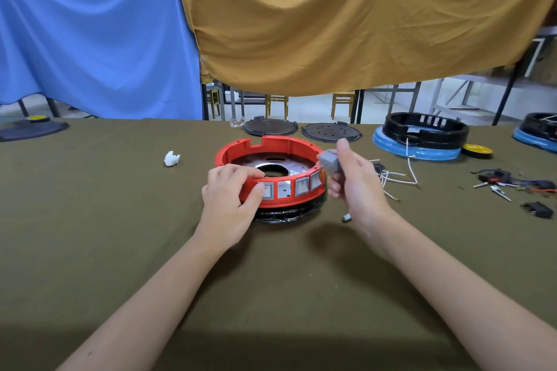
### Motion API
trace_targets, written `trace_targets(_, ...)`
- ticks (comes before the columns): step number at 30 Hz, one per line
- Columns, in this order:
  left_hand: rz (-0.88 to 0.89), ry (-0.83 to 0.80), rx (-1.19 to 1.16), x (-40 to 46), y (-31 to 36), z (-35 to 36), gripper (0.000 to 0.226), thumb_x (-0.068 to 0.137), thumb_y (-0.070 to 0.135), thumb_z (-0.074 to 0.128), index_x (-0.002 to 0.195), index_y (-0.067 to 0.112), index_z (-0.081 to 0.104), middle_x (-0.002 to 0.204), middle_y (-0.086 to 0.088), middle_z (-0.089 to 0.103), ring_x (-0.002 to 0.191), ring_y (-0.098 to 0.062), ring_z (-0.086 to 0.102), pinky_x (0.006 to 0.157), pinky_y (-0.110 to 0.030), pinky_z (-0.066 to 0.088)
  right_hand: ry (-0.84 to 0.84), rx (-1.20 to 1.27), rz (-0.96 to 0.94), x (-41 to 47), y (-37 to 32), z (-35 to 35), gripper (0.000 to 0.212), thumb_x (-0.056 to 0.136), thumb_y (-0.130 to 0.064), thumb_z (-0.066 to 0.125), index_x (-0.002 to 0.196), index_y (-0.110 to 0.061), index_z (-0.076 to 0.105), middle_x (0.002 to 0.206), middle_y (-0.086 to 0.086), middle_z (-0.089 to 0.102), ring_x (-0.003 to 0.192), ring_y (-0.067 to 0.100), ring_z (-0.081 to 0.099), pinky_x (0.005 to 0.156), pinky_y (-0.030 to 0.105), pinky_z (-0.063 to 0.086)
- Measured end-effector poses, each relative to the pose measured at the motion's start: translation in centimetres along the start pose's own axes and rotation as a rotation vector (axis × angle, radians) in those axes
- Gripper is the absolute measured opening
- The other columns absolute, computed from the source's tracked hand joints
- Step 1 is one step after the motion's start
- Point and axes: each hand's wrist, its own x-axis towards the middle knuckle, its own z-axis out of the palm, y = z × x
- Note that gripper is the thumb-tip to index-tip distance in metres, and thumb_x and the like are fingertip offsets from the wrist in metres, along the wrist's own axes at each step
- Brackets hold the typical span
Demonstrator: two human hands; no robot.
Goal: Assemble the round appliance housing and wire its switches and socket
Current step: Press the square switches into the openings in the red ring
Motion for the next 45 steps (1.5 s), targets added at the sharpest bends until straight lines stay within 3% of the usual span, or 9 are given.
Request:
trace_targets(3, 0.009, 0.001, 0.009, 0.0, 0.0, 0.1, 0.029, 0.088, 0.04, 0.047, 0.11, 0.033, 0.064, 0.111, 0.014, 0.057, 0.117, -0.008, 0.034, 0.09, -0.031, 0.026, -0.203, -0.398, -0.365, -1.1, 0.3, 0.6, 0.019, 0.097, -0.036, 0.059, 0.105, -0.02, 0.064, 0.075, -0.012, 0.054, 0.068, 0.008, 0.049, 0.061, 0.025, 0.04)
trace_targets(5, 0.02, 0.009, 0.019, 0.0, 0.1, 0.1, 0.028, 0.088, 0.04, 0.049, 0.109, 0.032, 0.065, 0.11, 0.014, 0.057, 0.116, -0.009, 0.035, 0.09, -0.032, 0.027, -0.282, -0.476, -0.438, -1.5, 0.7, 1.1, 0.02, 0.092, -0.038, 0.064, 0.108, -0.026, 0.06, 0.077, -0.019, 0.052, 0.068, 0.003, 0.047, 0.062, 0.019, 0.04)
trace_targets(8, 0.025, 0.024, 0.003, 0.0, 0.1, 0.1, 0.026, 0.087, 0.04, 0.051, 0.107, 0.032, 0.066, 0.108, 0.014, 0.058, 0.115, -0.009, 0.036, 0.089, -0.032, 0.027, -0.324, -0.499, -0.46, -1.7, 1.1, 1.5, 0.026, 0.087, -0.044, 0.068, 0.106, -0.032, 0.054, 0.076, -0.022, 0.049, 0.063, 0.003, 0.045, 0.057, 0.017, 0.04)
trace_targets(18, 0.066, 0.013, 0.032, -0.3, 0.6, -0.3, 0.029, 0.082, 0.039, 0.057, 0.107, 0.03, 0.067, 0.107, 0.01, 0.058, 0.114, -0.011, 0.038, 0.089, -0.035, 0.031, -0.335, -0.567, -0.419, -1.2, 1.5, 1.1, 0.047, 0.07, -0.056, 0.08, 0.092, -0.04, 0.043, 0.078, -0.015, 0.06, 0.062, 0.008, 0.051, 0.058, 0.037, 0.051)
trace_targets(24, 0.083, 0.016, 0.047, -0.4, 0.8, -0.3, 0.028, 0.081, 0.039, 0.058, 0.106, 0.031, 0.066, 0.105, 0.011, 0.057, 0.112, -0.009, 0.038, 0.087, -0.033, 0.028, -0.337, -0.677, -0.449, -1.2, 1.4, 0.9, 0.052, 0.065, -0.052, 0.086, 0.087, -0.036, 0.041, 0.071, -0.017, 0.057, 0.063, 0.004, 0.053, 0.057, 0.022, 0.046)
trace_targets(27, 0.1, 0.022, 0.076, -0.5, 0.9, -0.3, 0.027, 0.081, 0.041, 0.058, 0.104, 0.032, 0.066, 0.103, 0.013, 0.056, 0.11, -0.009, 0.039, 0.087, -0.031, 0.024, -0.334, -0.713, -0.458, -1.2, 1.3, 1.0, 0.053, 0.064, -0.05, 0.087, 0.086, -0.037, 0.039, 0.071, -0.017, 0.055, 0.062, 0.003, 0.052, 0.058, 0.021, 0.045)
trace_targets(33, 0.124, 0.022, 0.144, -0.5, 1.0, -0.3, 0.025, 0.081, 0.046, 0.057, 0.102, 0.034, 0.064, 0.102, 0.015, 0.055, 0.111, -0.008, 0.04, 0.091, -0.028, 0.02, -0.321, -0.809, -0.477, -1.2, 1.3, 1.1, 0.051, 0.065, -0.05, 0.085, 0.092, -0.031, 0.046, 0.068, -0.019, 0.05, 0.062, 0.0, 0.053, 0.057, 0.017, 0.041)
trace_targets(36, 0.123, 0.023, 0.144, -0.5, 1.1, -0.3, 0.025, 0.081, 0.046, 0.058, 0.102, 0.034, 0.064, 0.102, 0.015, 0.055, 0.111, -0.008, 0.041, 0.091, -0.029, 0.021, -0.309, -0.83, -0.503, -1.1, 1.3, 1.1, 0.049, 0.067, -0.047, 0.086, 0.094, -0.029, 0.05, 0.067, -0.017, 0.05, 0.06, 0.004, 0.05, 0.057, 0.024, 0.044)
trace_targets(45, 0.147, 0.037, 0.15, -0.6, 1.5, -0.4, 0.026, 0.083, 0.047, 0.057, 0.104, 0.034, 0.064, 0.107, 0.014, 0.053, 0.113, -0.007, 0.041, 0.094, -0.028, 0.021, -0.25, -0.922, -0.563, -1.2, 1.0, 1.2, 0.044, 0.068, -0.05, 0.083, 0.097, -0.024, 0.061, 0.066, -0.017, 0.051, 0.058, -0.003, 0.047, 0.058, 0.027, 0.043)
